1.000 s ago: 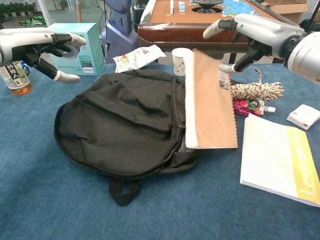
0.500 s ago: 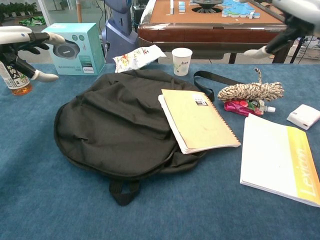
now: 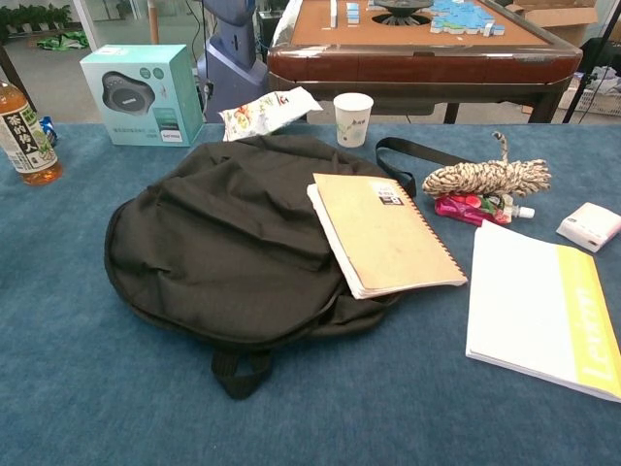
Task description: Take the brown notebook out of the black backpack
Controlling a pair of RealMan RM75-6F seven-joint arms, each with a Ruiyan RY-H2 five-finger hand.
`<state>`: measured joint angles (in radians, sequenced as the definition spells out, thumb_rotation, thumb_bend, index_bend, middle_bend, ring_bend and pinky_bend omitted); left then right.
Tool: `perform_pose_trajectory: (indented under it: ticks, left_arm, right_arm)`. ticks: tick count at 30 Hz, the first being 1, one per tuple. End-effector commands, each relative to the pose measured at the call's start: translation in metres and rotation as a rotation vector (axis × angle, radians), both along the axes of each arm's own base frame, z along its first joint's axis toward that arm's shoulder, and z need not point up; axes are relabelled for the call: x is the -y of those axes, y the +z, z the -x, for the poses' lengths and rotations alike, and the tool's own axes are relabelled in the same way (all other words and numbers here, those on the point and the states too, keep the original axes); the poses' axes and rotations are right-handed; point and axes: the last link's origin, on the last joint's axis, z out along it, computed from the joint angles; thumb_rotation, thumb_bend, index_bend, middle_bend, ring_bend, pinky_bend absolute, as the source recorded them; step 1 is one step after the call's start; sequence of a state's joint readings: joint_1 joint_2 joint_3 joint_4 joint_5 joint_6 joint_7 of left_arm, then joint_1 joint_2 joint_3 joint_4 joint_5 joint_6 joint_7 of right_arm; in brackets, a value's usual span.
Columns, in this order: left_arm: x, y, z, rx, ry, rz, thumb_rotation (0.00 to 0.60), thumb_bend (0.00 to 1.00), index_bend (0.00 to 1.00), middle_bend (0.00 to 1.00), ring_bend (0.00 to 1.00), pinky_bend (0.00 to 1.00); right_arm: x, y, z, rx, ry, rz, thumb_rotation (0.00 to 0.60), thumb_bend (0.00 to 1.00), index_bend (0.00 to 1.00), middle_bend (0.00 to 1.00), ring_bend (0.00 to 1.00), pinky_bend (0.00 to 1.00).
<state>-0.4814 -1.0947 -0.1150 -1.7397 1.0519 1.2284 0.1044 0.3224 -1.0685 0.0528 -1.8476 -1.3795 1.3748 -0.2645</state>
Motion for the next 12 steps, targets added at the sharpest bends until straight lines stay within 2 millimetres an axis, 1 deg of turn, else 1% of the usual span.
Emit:
perform_pose_trajectory:
  ticks: [1,3,7,12]
  left_arm:
    - [0.021,0.009,0.017,-0.015,0.013,-0.036,0.6,0.22,0.02,0.0,0.0,0.05]
    - [0.033,0.011,0.026,-0.03,0.019,-0.058,0.6,0.22,0.04,0.0,0.0,0.05]
    - [0.053,0.01,0.038,-0.061,0.008,-0.093,0.6,0.22,0.06,0.0,0.0,0.05]
    - [0.073,0.008,0.046,-0.094,0.012,-0.102,0.6,0.22,0.08,0.0,0.0,0.05]
  right_arm:
    - [-0.019,0.006,0.015,-0.014,-0.025,0.011,0.6,0.28,0.44,0.36,0.28,0.3]
    - [-0.028,0.007,0.023,-0.016,-0.044,0.02,0.6,0.28,0.44,0.36,0.28,0.3]
    - [-0.041,0.009,0.031,-0.005,-0.067,0.05,0.6,0.28,0.44,0.36,0.28,0.3]
    - [-0.053,0.006,0.037,0.021,-0.088,0.053,0.6,0.28,0.44,0.36,0.28,0.3]
